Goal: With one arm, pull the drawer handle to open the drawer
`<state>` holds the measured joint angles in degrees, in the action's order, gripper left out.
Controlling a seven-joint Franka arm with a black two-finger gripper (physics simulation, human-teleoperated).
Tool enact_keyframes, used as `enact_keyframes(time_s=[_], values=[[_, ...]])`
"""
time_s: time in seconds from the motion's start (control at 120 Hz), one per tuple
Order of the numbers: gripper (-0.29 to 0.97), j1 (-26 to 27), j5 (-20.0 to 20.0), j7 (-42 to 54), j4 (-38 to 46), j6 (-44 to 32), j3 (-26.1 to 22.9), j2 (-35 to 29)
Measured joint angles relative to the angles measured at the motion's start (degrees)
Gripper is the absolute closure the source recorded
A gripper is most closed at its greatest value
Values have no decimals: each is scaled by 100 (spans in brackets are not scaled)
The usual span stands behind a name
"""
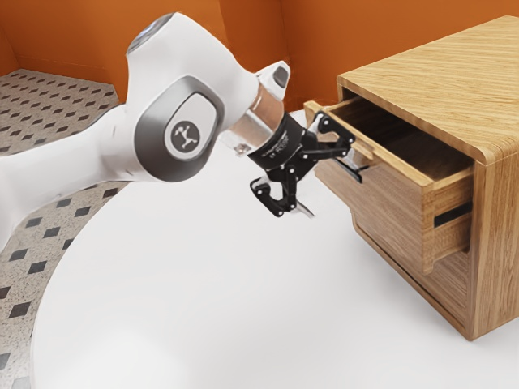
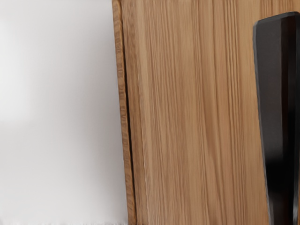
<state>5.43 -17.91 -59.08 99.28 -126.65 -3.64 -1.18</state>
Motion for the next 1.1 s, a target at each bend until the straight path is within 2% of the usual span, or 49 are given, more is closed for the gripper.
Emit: enact_keyframes(time_s=[0.292, 1.1], values=[[0, -21, -4, -4, 648, -6, 207, -602], [0, -50, 0, -41, 1789, -2, 453, -1660]])
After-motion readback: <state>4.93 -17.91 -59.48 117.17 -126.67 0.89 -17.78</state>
